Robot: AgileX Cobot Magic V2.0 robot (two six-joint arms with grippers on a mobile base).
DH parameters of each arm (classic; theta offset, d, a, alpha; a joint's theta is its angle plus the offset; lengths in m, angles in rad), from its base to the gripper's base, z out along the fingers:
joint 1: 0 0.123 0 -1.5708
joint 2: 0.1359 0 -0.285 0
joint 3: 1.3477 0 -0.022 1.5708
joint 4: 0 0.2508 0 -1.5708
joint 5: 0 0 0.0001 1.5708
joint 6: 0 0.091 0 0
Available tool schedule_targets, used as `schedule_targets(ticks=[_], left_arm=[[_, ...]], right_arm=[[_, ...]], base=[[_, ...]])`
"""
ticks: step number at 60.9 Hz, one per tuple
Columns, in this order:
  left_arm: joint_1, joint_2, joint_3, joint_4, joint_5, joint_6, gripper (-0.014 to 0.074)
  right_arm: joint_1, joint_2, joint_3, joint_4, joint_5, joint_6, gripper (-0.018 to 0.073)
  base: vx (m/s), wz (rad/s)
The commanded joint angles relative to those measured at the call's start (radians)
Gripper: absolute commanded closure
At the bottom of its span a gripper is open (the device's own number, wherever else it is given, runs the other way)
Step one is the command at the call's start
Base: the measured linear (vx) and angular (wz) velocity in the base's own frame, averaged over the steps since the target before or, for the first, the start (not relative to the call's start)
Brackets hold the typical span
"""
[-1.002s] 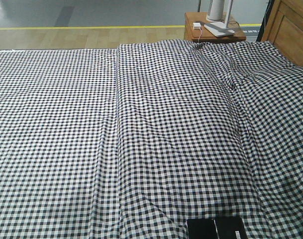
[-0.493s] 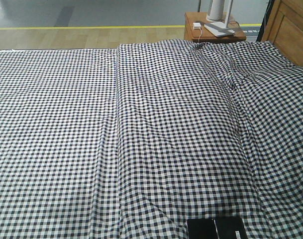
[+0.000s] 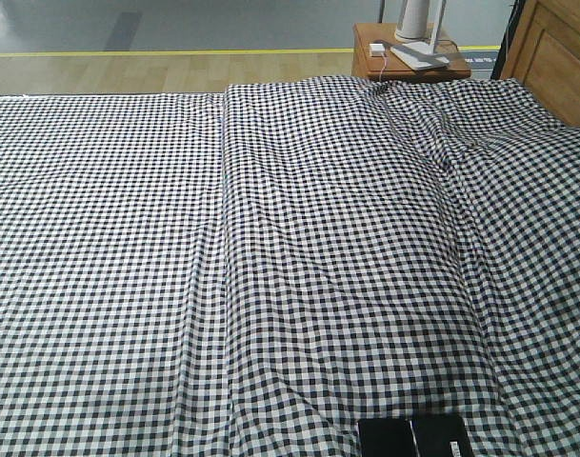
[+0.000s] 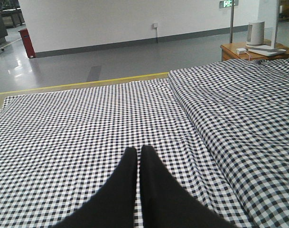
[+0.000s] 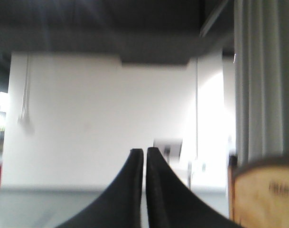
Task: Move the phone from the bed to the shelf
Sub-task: 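Lower the right gripper toward the black phone on the bed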
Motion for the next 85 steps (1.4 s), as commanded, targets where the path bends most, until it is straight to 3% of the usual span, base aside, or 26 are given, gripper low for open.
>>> schedule_targets(ticks=[1,11,17,33,39,60,77,85], left_arm=[[-0.004,-0.013,-0.021,-0.009,-0.072,-0.006,0.0595],[-0.004,-0.013,-0.021,-0.009,-0.072,-0.006,0.0595],[-0.004,-0.013,-0.021,-0.009,-0.072,-0.006,0.0595],[-0.004,-0.013,-0.021,-0.009,-0.072,-0.006,0.0595],[-0.004,-0.013,-0.021,-0.009,-0.072,-0.006,0.0595],[-0.004,-0.013,-0.021,-0.009,-0.072,-0.006,0.0595],[-0.004,-0.013,-0.021,-0.009,-0.072,-0.006,0.0595],[-0.004,-0.013,-0.021,-0.009,-0.072,-0.006,0.0595]], right_arm=[[-0.003,0.123,-0.131,-0.003,0.095,0.027,0.0558],[-0.003,0.268,-0.241,-0.003,0.256,0.026,0.0501],[-0.003,0.323,-0.255,-0.002,0.294,0.026,0.0406],[-0.003,0.388,-0.255,-0.001,0.368,0.029,-0.0042],[-0.003,0.388,-0.255,-0.001,0.354,0.029,-0.0169],[-0.004,0.388,-0.268,0.043,0.336,0.13,-0.0151],[-0.008,0.533,-0.495,0.038,0.591,0.169,-0.0137],[-0.078,0.652,-0.634,0.037,0.727,0.168,-0.0132]], base=[[0.0,0.0],[0.0,0.0],[0.0,0.0],[0.0,0.0],[0.0,0.0],[0.0,0.0],[0.0,0.0],[0.0,0.0]])
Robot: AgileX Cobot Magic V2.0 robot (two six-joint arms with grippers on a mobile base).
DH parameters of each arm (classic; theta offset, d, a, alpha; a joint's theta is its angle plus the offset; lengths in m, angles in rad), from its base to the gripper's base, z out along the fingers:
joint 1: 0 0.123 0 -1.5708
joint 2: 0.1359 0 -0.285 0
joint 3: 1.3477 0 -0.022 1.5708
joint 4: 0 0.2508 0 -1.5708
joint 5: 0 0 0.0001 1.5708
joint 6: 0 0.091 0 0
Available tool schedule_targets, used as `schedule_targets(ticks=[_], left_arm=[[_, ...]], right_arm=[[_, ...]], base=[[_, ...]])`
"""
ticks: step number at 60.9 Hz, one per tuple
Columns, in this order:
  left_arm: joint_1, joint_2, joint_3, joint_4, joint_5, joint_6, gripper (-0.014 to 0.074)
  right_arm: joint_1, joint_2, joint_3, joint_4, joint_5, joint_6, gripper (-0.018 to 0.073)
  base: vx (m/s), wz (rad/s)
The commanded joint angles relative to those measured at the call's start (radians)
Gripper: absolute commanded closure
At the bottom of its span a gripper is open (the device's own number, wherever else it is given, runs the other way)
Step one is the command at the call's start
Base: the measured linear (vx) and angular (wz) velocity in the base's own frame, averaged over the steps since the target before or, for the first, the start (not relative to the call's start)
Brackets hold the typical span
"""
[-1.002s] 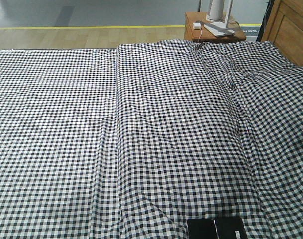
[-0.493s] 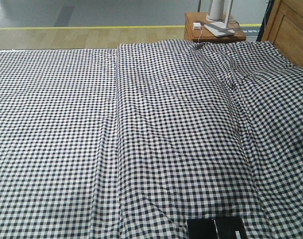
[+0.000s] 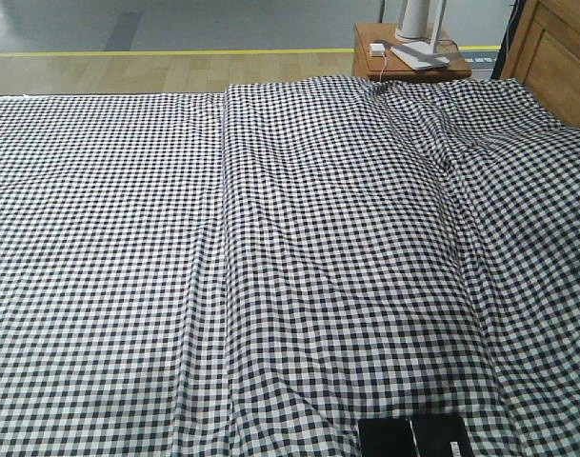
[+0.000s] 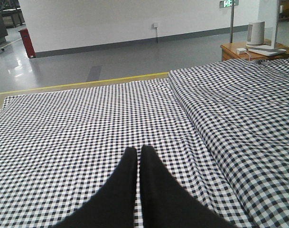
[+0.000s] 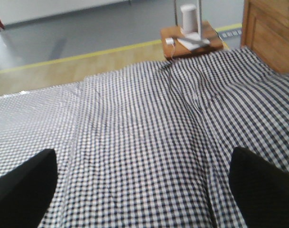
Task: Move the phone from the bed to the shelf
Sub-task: 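Lower the right gripper toward the black phone on the bed, then close the right gripper on the phone's edge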
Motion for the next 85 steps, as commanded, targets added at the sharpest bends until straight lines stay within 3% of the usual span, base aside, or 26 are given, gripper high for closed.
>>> schedule_targets(ticks=[1,14,34,54,63,74,85], left_arm=[[-0.004,-0.013,-0.021,-0.009,-0.072,-0.006,0.0595],[-0.004,-0.013,-0.021,-0.009,-0.072,-0.006,0.0595],[-0.004,-0.013,-0.021,-0.009,-0.072,-0.006,0.0595],[-0.004,-0.013,-0.021,-0.009,-0.072,-0.006,0.0595],[-0.004,-0.013,-0.021,-0.009,-0.072,-0.006,0.0595],[-0.004,-0.013,-0.021,-0.009,-0.072,-0.006,0.0595],[-0.004,-0.013,-0.021,-0.009,-0.072,-0.006,0.0595]], right_arm=[[-0.065,0.082,-0.122,-0.002,0.036,0.005,-0.0131],[-0.256,0.258,-0.187,0.095,0.08,-0.098,-0.0119],[-0.448,0.566,-0.187,0.365,0.127,-0.42,-0.0096],[-0.495,0.882,-0.187,0.454,0.191,-0.68,-0.0083],[-0.503,1.023,-0.187,0.575,0.207,-0.82,-0.0076],[-0.503,1.175,-0.18,0.716,0.307,-0.987,-0.007],[-0.503,1.311,-0.18,0.74,0.439,-1.086,-0.0045]], base=[[0.0,0.0],[0.0,0.0],[0.0,0.0],[0.0,0.0],[0.0,0.0],[0.0,0.0],[0.0,0.0]])
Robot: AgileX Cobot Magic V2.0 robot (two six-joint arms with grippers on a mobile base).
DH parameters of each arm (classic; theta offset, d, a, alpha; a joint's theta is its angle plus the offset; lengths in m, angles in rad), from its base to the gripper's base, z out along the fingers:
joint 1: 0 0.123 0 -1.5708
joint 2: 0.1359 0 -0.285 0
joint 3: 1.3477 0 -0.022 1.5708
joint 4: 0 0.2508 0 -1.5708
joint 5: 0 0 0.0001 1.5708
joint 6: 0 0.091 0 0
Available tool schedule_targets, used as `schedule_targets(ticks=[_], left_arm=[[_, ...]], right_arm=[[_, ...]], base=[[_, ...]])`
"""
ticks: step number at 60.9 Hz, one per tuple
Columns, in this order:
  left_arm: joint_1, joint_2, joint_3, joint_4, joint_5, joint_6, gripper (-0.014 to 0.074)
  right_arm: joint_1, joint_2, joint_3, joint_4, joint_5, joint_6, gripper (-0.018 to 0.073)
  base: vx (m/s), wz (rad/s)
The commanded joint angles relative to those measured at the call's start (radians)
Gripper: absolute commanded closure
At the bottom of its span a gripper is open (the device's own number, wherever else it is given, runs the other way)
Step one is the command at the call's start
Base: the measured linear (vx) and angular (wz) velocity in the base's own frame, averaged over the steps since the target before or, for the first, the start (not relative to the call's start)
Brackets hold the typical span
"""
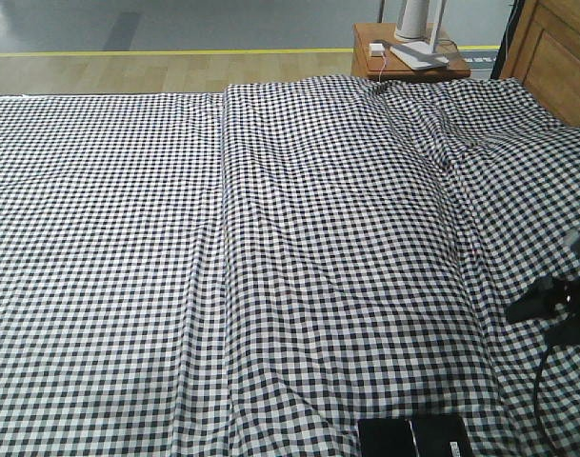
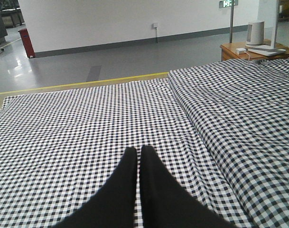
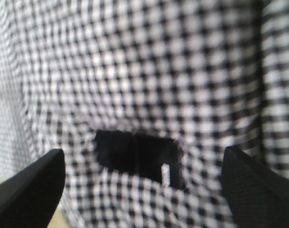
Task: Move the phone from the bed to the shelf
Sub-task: 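Close the right gripper on the phone's edge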
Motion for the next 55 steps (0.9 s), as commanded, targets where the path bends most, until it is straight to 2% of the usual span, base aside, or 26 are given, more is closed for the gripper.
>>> schedule_targets(ticks=[1,10,42,55], left_arm=[[-0.004,-0.013,-0.021,-0.009,-0.072,-0.006,0.0595],[-0.004,-0.013,-0.021,-0.009,-0.072,-0.006,0.0595],[-0.004,-0.013,-0.021,-0.009,-0.072,-0.006,0.0595],[-0.004,-0.013,-0.021,-0.009,-0.072,-0.006,0.0595]], right_arm=[[-0.007,0.007,-0.021,0.041,0.103,-0.064,-0.0042],[-0.004,0.087,-0.021,0.043,0.15,-0.111,-0.0016],[-0.004,0.301,-0.021,0.048,0.129,-0.206,-0.0014],[-0.004,0.354,-0.021,0.122,0.121,-0.271,-0.0014]], base=[[0.0,0.0],[0.0,0.0],[0.0,0.0],[0.0,0.0]])
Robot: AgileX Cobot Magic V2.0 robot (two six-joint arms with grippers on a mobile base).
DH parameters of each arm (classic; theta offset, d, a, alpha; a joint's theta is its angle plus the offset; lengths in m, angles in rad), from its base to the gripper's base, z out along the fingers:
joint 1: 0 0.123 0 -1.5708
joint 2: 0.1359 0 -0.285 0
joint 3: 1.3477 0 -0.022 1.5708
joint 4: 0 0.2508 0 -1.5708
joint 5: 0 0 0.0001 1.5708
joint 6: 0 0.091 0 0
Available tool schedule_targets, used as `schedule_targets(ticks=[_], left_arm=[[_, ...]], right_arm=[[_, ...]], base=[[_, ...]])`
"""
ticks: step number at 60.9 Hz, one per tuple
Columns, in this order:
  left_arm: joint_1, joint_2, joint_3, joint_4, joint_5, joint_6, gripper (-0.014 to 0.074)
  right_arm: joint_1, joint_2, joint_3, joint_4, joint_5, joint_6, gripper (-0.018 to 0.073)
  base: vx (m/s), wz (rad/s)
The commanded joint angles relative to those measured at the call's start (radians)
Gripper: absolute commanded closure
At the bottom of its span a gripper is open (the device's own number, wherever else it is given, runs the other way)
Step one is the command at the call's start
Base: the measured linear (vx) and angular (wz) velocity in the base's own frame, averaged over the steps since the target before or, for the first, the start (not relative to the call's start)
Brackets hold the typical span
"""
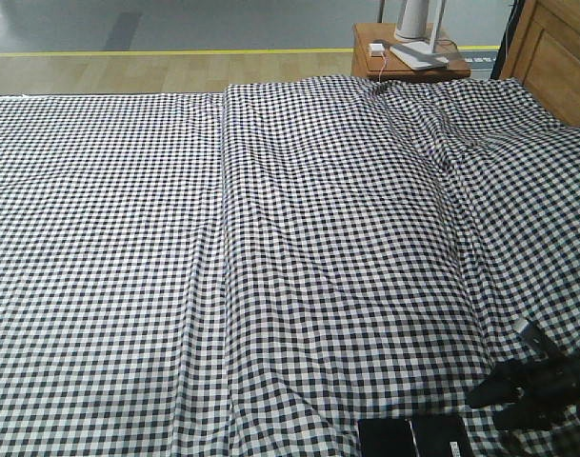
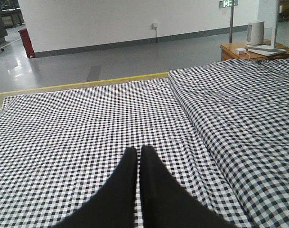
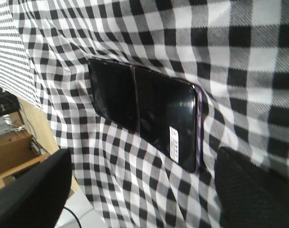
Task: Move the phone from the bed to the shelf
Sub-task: 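Close the right gripper on the phone's edge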
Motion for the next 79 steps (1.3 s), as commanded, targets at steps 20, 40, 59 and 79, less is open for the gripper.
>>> schedule_targets(ticks=[20,40,59,79], left_arm=[[-0.004,-0.013,-0.021,-0.009,-0.072,-0.006,0.0595],[-0.004,-0.013,-0.021,-0.009,-0.072,-0.006,0.0595],[-0.004,-0.013,-0.021,-0.009,-0.072,-0.006,0.0595],[-0.004,-0.013,-0.021,-0.009,-0.072,-0.006,0.0595]], right_arm=[[-0.004,0.056,-0.013,0.099,0.046,-0.104,-0.0014],[-0.004,0.13,-0.014,0.211,0.051,-0.173,-0.0014],[0.014,0.173,-0.014,0.253,0.072,-0.193,-0.0014],[0.118,0.175,-0.016,0.276,0.058,-0.211,-0.0014]], base=[[0.0,0.0],[0.0,0.0],[0.0,0.0],[0.0,0.0]])
